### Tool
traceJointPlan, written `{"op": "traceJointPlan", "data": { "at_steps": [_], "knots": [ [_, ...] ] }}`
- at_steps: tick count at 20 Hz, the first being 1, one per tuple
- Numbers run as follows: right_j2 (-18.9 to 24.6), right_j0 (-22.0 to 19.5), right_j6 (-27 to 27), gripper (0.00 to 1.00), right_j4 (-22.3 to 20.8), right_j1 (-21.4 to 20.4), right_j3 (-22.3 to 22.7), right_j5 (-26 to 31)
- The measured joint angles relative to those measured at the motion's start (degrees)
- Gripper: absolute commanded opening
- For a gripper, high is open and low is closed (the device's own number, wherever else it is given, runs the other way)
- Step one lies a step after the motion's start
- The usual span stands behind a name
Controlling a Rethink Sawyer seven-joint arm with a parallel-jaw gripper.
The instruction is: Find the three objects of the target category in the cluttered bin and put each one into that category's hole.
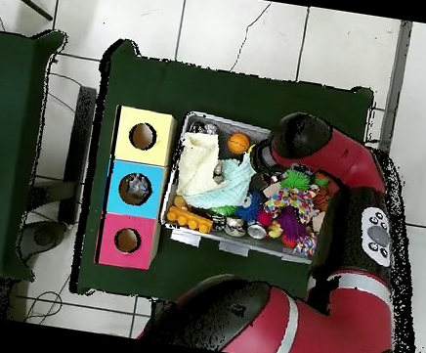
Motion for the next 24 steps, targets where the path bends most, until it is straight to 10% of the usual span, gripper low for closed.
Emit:
{"op": "traceJointPlan", "data": {
  "at_steps": [24],
  "knots": [
    [0.1,-8.2,-0.6,0.0,-7.0,9.7,-22.5,4.9]
  ]
}}
